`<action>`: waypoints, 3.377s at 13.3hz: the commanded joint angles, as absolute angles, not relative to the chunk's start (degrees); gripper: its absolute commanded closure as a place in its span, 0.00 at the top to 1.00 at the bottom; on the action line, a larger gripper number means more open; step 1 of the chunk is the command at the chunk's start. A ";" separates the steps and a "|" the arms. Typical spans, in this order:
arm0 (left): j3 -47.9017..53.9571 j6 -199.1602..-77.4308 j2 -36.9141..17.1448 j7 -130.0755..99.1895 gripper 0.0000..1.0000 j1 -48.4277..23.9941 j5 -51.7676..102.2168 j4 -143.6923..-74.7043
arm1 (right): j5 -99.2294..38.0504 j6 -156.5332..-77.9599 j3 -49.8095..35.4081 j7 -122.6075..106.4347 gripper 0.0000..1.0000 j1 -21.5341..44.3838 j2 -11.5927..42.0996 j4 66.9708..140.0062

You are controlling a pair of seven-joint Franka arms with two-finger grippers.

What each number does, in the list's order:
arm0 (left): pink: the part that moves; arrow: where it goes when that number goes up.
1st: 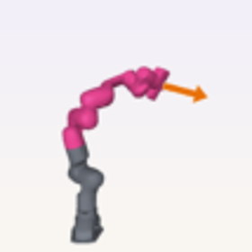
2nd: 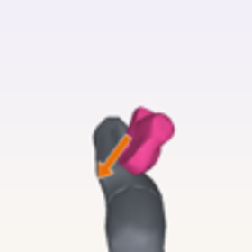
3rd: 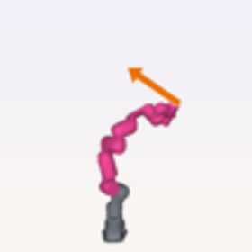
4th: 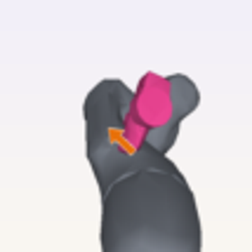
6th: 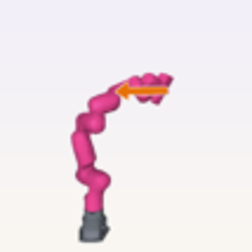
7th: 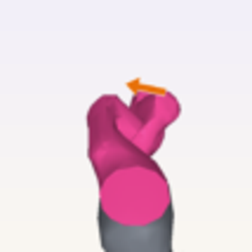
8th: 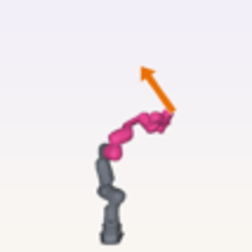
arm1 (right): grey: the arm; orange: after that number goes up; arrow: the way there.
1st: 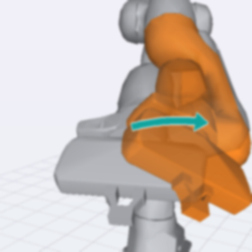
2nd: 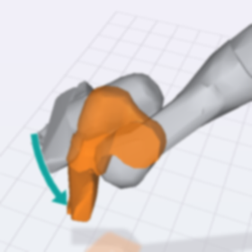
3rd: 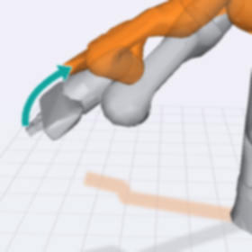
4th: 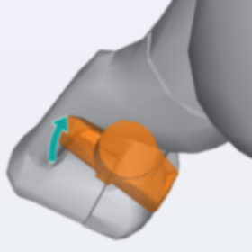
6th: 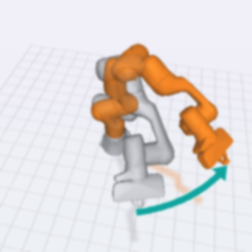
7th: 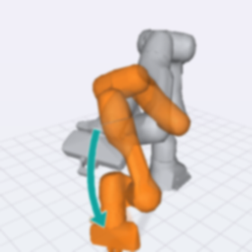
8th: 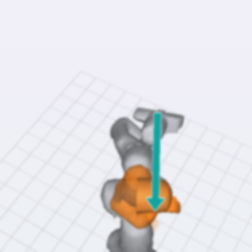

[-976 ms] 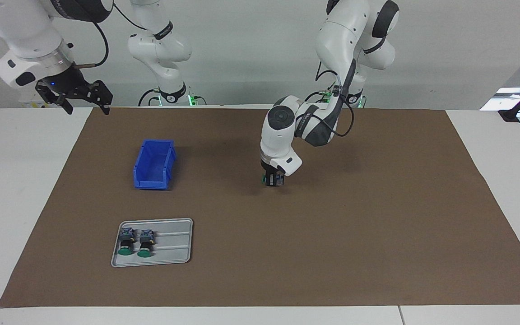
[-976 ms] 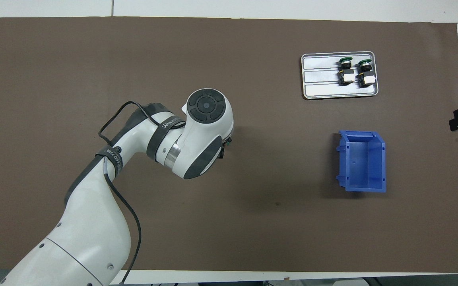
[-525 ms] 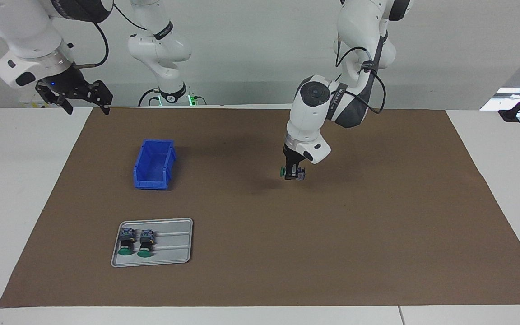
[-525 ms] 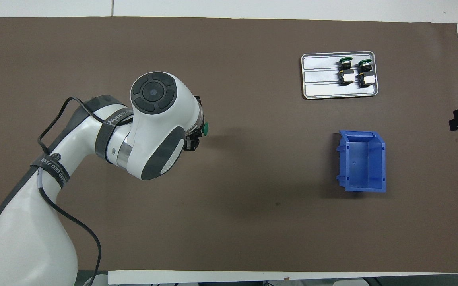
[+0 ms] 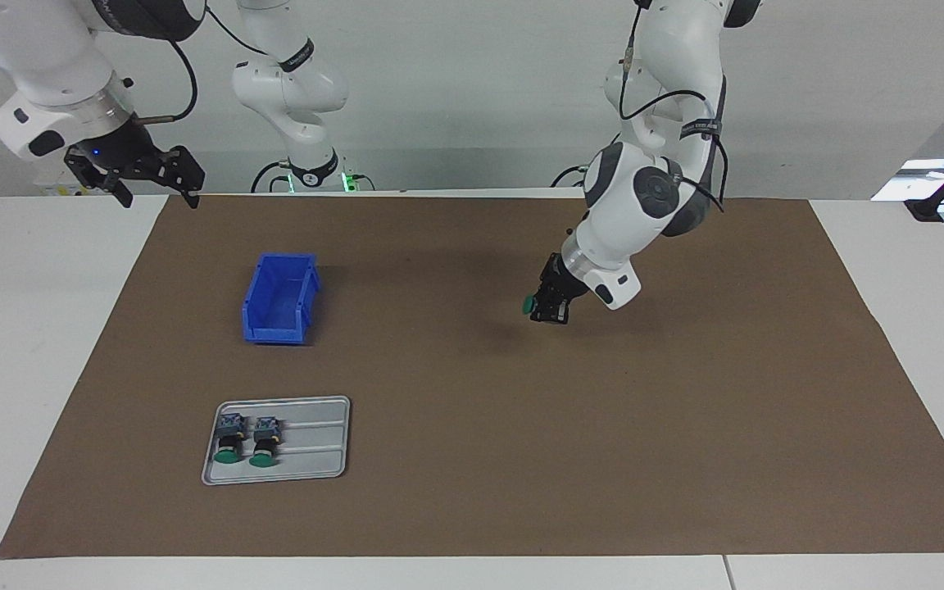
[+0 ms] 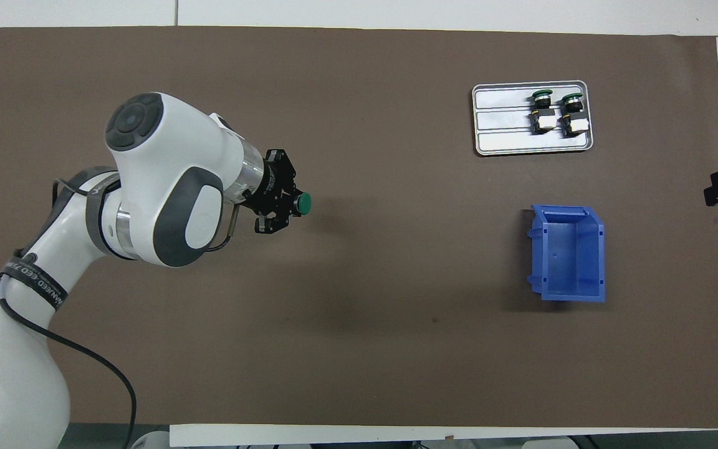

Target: Place and press button with both arms

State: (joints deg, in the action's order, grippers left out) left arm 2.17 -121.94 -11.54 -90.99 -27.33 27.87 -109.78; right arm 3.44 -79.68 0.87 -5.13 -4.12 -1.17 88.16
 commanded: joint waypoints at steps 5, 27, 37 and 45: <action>2.46 -132.19 -3.44 -62.90 0.12 -23.31 61.19 -125.76 | 2.55 -79.37 0.88 -6.06 0.98 -4.48 -2.11 89.12; 2.46 -118.83 -10.81 -39.81 0.13 -14.24 84.63 -127.61 | 2.55 -79.37 0.88 -6.06 0.98 -4.48 -2.11 89.12; 2.46 -117.24 -11.34 -44.74 0.13 -14.94 85.43 -127.09 | 2.55 -79.37 0.79 -6.06 0.98 -4.40 -2.11 89.12; 2.55 -117.69 -14.05 -44.47 0.14 -15.21 87.10 -127.18 | 2.55 -79.37 0.88 -6.06 0.98 -4.40 -2.11 89.12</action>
